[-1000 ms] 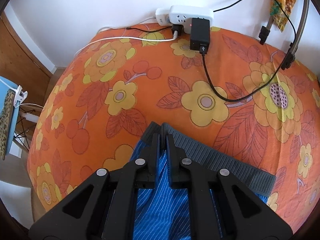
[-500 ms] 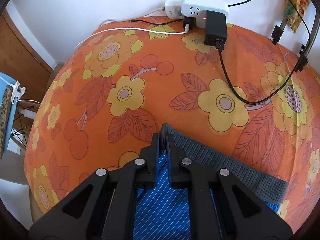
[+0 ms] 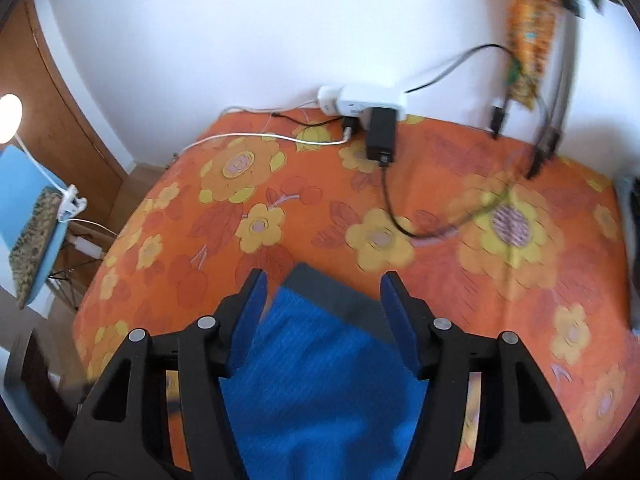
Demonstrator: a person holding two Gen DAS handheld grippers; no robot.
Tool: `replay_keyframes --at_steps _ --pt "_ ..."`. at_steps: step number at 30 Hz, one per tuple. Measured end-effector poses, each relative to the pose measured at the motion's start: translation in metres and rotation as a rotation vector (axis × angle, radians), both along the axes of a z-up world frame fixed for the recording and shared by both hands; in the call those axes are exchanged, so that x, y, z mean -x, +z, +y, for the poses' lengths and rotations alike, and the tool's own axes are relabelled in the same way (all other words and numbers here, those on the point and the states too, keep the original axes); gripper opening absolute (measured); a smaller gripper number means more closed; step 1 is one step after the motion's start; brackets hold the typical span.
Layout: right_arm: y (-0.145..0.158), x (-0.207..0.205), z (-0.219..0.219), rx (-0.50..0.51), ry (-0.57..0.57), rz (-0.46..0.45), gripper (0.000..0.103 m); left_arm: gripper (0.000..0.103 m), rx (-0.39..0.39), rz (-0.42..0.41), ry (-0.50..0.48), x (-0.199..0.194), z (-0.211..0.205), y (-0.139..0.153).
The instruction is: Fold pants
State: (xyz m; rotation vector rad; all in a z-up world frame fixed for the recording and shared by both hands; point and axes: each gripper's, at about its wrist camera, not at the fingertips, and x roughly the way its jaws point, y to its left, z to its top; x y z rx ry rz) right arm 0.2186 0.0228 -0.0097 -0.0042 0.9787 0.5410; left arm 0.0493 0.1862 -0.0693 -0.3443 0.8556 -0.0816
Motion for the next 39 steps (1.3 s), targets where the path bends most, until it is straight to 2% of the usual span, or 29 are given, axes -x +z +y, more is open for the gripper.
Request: replay_keyframes --at_steps 7,9,13,17,22,27,32,39 --pt "0.001 0.051 -0.087 -0.002 -0.095 0.005 0.061 0.028 0.067 0.017 -0.041 -0.026 0.008 0.005" --pt "-0.008 0.064 -0.106 -0.009 -0.125 0.026 0.062 0.028 0.085 0.035 -0.059 -0.033 0.009 0.002" --pt "-0.035 0.08 -0.129 -0.041 -0.145 0.11 0.062 0.028 0.181 0.108 -0.066 -0.046 0.015 -0.017" --pt "-0.061 0.09 -0.134 -0.062 -0.123 0.168 0.061 0.028 0.193 0.16 -0.066 -0.055 0.012 -0.03" --pt "-0.08 0.089 -0.137 -0.128 -0.099 0.216 0.061 0.028 0.19 0.162 -0.078 -0.059 0.007 -0.03" --pt "-0.097 0.085 -0.136 -0.185 -0.079 0.269 0.054 0.028 0.171 0.177 -0.105 -0.063 0.0 -0.038" --pt "-0.098 0.085 -0.127 -0.194 -0.042 0.266 0.049 0.028 0.167 0.176 -0.125 -0.066 -0.006 -0.041" --pt "-0.1 0.083 -0.119 -0.201 -0.022 0.26 0.043 0.028 0.102 0.156 -0.161 -0.064 -0.02 -0.038"
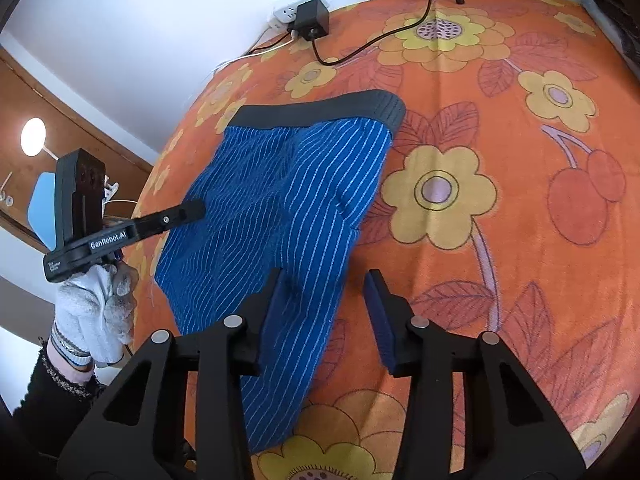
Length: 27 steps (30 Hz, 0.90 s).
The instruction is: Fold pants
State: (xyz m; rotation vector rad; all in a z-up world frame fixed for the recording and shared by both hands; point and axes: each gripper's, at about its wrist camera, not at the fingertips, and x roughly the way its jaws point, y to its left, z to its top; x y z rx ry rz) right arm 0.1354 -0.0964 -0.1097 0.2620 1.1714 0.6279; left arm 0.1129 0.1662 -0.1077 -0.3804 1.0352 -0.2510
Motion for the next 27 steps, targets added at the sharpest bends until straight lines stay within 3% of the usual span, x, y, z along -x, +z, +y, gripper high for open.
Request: replay_keyframes --at_steps 7,8,10,12,18,27 --pt "0.0 0.002 0.009 -0.006 0.019 -0.005 0.034 0.005 -0.05 -0.011 -0.004 -0.001 -0.007 -0.002" --pt "0.0 0.004 0.011 -0.003 0.025 -0.01 0.031 0.005 -0.04 -0.009 -0.004 -0.001 -0.007 -0.003" --pt "-0.002 0.003 0.013 -0.02 0.035 0.01 0.015 0.004 -0.024 -0.007 0.008 -0.001 -0.007 -0.004" --pt "-0.007 0.002 0.012 -0.057 0.025 0.04 0.012 0.004 0.004 -0.003 0.009 -0.002 -0.006 -0.005" --pt "-0.012 -0.004 -0.002 -0.135 -0.009 0.094 0.008 0.003 0.053 -0.017 0.018 0.001 -0.004 0.001" --pt "0.008 -0.002 -0.013 -0.192 -0.013 0.03 0.007 0.003 0.143 -0.081 0.038 0.006 0.003 0.025"
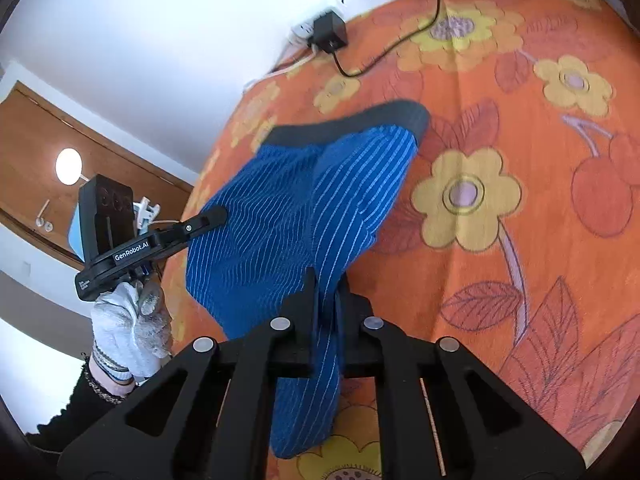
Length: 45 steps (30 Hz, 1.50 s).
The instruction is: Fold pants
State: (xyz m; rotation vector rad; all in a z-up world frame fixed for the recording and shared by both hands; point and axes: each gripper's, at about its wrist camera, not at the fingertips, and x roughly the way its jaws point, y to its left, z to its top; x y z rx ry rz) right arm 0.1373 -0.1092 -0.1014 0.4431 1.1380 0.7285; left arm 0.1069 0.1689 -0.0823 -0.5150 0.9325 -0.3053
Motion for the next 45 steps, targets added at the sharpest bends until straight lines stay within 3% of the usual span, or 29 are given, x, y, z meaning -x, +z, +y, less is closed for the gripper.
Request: replay_keyframes --at_steps 5,15,26,31,36,40,45 --pt "0.017 -0.005 -0.015 -0.052 -0.048 -0.034 0.007 0.003 0.06 -0.05 0.02 0.001 0.005 0.021" --pt "0.076 -0.002 -0.039 -0.127 -0.102 -0.203 0.007 0.003 0.079 -0.185 -0.011 0.018 -0.01 0.072" --pt "0.114 0.078 -0.075 -0.089 -0.072 -0.289 0.007 0.003 0.078 -0.214 -0.036 0.096 -0.048 0.09" --pt "0.108 0.117 -0.098 -0.089 -0.074 -0.245 0.007 0.003 0.1 -0.117 -0.054 0.136 -0.071 0.071" --pt "0.076 0.141 -0.114 -0.082 -0.058 -0.133 0.007 0.003 0.139 -0.006 -0.06 0.149 -0.082 0.045" --pt "0.058 0.124 -0.123 -0.092 -0.076 -0.068 0.007 0.003 0.142 0.005 -0.032 0.127 -0.083 0.037" --pt "0.04 0.074 -0.124 -0.107 -0.093 0.013 0.007 0.003 0.173 0.046 0.001 0.079 -0.079 0.015"
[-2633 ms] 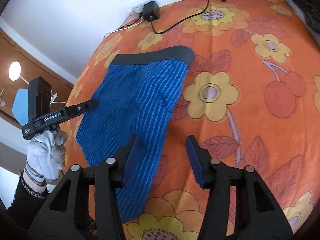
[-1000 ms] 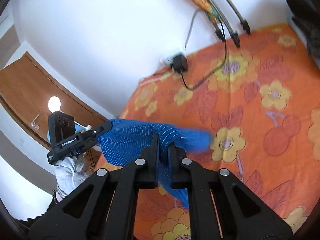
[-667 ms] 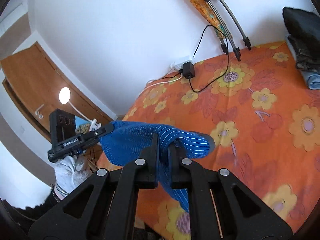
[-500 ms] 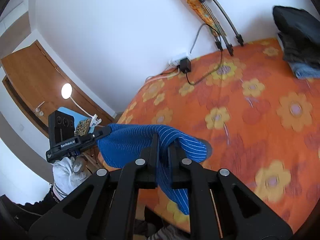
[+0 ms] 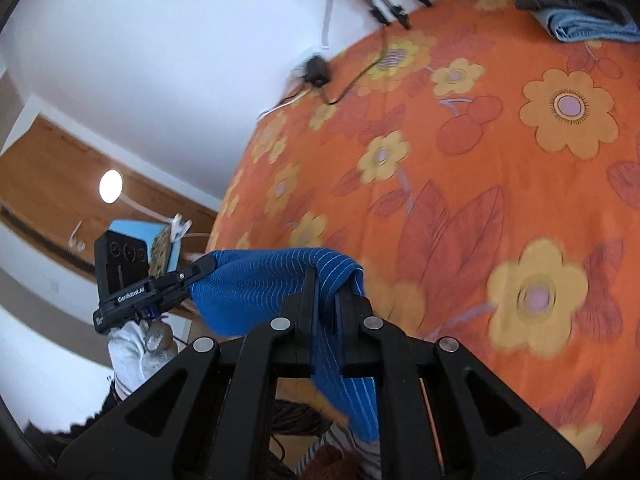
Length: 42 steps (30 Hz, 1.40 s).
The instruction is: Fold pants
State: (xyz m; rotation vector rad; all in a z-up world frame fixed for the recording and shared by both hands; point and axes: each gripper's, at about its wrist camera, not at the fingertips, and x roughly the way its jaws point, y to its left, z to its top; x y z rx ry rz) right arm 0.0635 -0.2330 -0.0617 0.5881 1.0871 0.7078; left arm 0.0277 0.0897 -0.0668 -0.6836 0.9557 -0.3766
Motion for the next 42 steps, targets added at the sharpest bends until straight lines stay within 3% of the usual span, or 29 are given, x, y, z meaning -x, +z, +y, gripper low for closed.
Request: replay_keyframes --at_steps 6,9,13,17,22,25,27,29,33,36,42 --pt "-0.026 -0.057 -0.001 0.008 -0.029 0.079 0.007 0.004 -0.003 0.056 0.017 -0.053 0.006 -0.027" --pt "-0.042 -0.072 0.001 0.005 -0.04 0.119 0.007 0.005 -0.062 0.06 0.026 -0.073 0.01 -0.032" --pt "-0.051 -0.08 0.007 0.025 -0.027 0.13 0.007 0.01 -0.192 0.0 0.041 -0.086 0.012 -0.021" --pt "-0.048 -0.086 0.014 0.058 -0.009 0.101 0.008 0.01 -0.2 -0.035 0.013 -0.08 0.011 -0.012" --pt "-0.042 -0.087 0.02 0.135 0.018 0.078 0.009 0.01 -0.222 -0.068 -0.103 -0.062 -0.011 -0.01" --pt "-0.028 -0.079 0.023 0.235 0.017 0.012 0.015 0.01 -0.242 -0.077 -0.153 -0.053 -0.022 -0.01" --pt "-0.012 -0.067 0.025 0.334 0.003 -0.079 0.026 0.01 -0.279 -0.092 -0.164 -0.05 -0.028 -0.008" --pt "0.006 -0.055 0.027 0.397 -0.015 -0.168 0.026 0.01 -0.279 -0.103 -0.174 -0.05 -0.03 -0.006" --pt "0.022 -0.038 0.05 0.364 0.083 -0.258 0.026 0.01 -0.308 -0.112 -0.205 -0.051 -0.042 -0.006" --pt "0.009 -0.029 0.074 0.411 0.175 -0.264 0.026 0.01 -0.349 -0.078 -0.23 -0.051 -0.049 -0.018" --pt "-0.016 -0.023 0.071 0.418 0.218 -0.198 0.026 0.01 -0.408 -0.024 -0.283 -0.038 -0.05 -0.044"
